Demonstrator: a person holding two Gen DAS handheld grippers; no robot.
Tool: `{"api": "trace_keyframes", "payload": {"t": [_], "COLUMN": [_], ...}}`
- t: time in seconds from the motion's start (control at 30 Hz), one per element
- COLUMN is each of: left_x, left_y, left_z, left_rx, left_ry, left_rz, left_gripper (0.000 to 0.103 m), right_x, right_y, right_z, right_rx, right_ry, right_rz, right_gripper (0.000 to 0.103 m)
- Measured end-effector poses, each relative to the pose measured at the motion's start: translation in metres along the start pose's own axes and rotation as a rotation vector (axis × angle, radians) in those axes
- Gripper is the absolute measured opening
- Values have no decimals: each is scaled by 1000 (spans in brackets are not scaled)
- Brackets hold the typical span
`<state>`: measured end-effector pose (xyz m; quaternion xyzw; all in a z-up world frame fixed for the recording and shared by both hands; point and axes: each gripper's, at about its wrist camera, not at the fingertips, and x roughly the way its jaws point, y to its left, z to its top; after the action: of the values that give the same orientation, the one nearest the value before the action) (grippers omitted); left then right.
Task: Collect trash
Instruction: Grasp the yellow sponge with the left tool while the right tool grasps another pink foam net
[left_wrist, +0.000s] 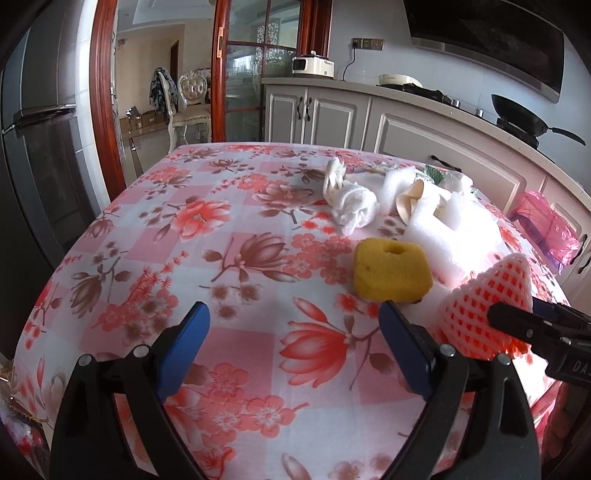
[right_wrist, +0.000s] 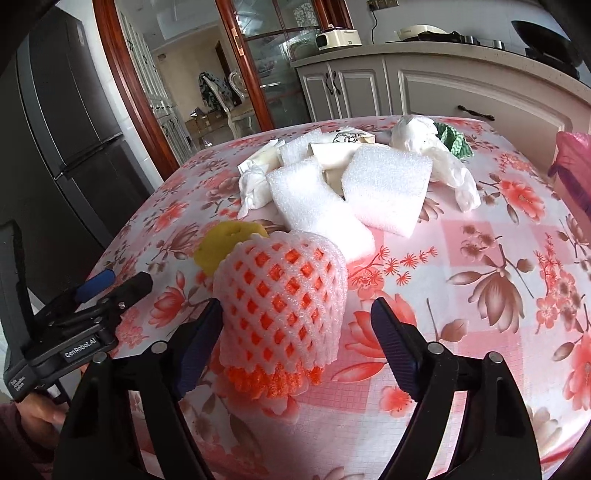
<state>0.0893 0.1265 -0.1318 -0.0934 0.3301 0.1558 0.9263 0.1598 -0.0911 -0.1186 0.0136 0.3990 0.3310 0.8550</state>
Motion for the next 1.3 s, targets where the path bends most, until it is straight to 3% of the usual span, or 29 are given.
{"api": "trace_keyframes", "payload": {"t": [0.2,0.3,0.67,0.93,1.13,1.2,1.3], "left_x": [3,3,30,53,63,66,64], "left_y": [-8,-11,-49,-75,-82,-84,-87], "left_z": [-3,-3,21,33,31,29,25], "left_rx": [20,23,76,115,138,154,178], "left_ry": [13,20,46,62,80,78,58], "left_rz": [-3,-7,-68,-61,-54,-52,-57], "left_gripper": [90,90,89,86,75,63,56], "right_x": [-6,-19,-49,-49,-50,-49,-50], "right_y": [1,5,-1,-18,-24,-25,-27], "right_z": [-4,-4,-1,-5,-9,-9,-10], "right_rx": [-13,-59,-78,-44,-32,-27,-23], "right_ry": [-26,-86,-250,-251,-261,-260,-258], "right_rz": [51,14,-110,-132,-142,-141,-146], "right_gripper": [45,41,40,40,40,40,40]}}
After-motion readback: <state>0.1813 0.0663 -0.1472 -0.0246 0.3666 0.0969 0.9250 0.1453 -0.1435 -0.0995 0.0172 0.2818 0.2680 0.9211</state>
